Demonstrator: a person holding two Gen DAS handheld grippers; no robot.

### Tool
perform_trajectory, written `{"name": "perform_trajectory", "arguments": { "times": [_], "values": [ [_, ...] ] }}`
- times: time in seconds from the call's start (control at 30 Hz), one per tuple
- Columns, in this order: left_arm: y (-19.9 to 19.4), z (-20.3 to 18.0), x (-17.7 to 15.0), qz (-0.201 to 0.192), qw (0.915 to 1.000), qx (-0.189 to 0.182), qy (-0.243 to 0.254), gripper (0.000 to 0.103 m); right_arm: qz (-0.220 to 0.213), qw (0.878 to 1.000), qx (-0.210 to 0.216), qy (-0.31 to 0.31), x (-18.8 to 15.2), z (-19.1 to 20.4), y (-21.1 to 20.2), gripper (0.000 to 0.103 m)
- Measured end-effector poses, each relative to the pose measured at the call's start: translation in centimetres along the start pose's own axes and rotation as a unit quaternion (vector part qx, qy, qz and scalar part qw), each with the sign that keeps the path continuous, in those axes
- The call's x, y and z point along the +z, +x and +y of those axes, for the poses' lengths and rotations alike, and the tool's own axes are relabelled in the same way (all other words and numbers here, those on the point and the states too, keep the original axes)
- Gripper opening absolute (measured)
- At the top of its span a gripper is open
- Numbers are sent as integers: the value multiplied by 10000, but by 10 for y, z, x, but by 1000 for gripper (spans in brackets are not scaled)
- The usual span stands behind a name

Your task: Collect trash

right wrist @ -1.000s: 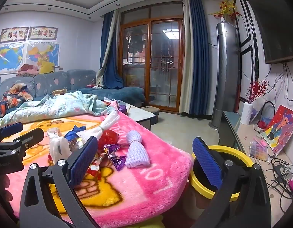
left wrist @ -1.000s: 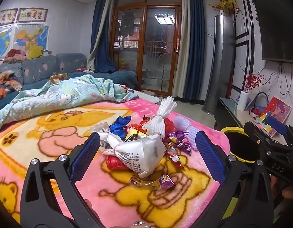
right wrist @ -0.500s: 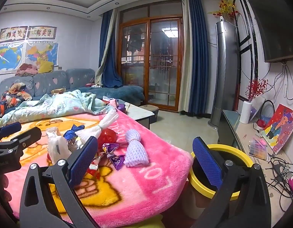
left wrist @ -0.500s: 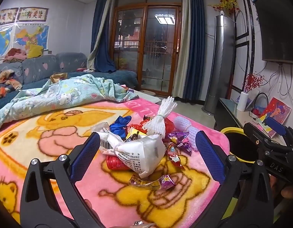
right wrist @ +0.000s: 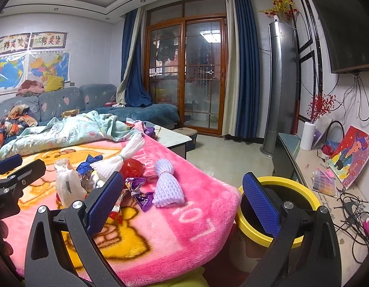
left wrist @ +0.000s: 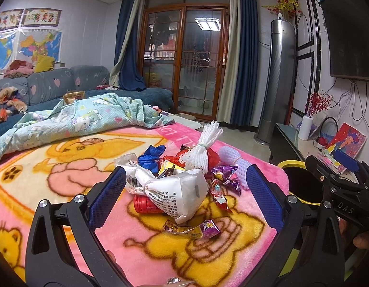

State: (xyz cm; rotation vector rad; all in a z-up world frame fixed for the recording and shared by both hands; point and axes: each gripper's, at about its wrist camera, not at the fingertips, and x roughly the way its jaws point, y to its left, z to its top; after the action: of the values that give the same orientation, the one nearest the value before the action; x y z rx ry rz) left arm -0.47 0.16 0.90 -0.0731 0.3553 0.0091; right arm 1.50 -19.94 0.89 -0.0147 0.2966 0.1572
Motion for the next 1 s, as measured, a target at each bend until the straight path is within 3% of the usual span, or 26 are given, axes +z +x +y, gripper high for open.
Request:
{"name": "perform_trajectory", "arguments": {
  "times": [0.73,1.0],
  "values": [
    [-2,0,0,17,10000,6,-23,92,9,10000,9,11,0,0,1,97],
    [6,1,-7,109,9998,-3,-153,92,-48,9995,283,-138,0,7,-1,97]
  ]
}}
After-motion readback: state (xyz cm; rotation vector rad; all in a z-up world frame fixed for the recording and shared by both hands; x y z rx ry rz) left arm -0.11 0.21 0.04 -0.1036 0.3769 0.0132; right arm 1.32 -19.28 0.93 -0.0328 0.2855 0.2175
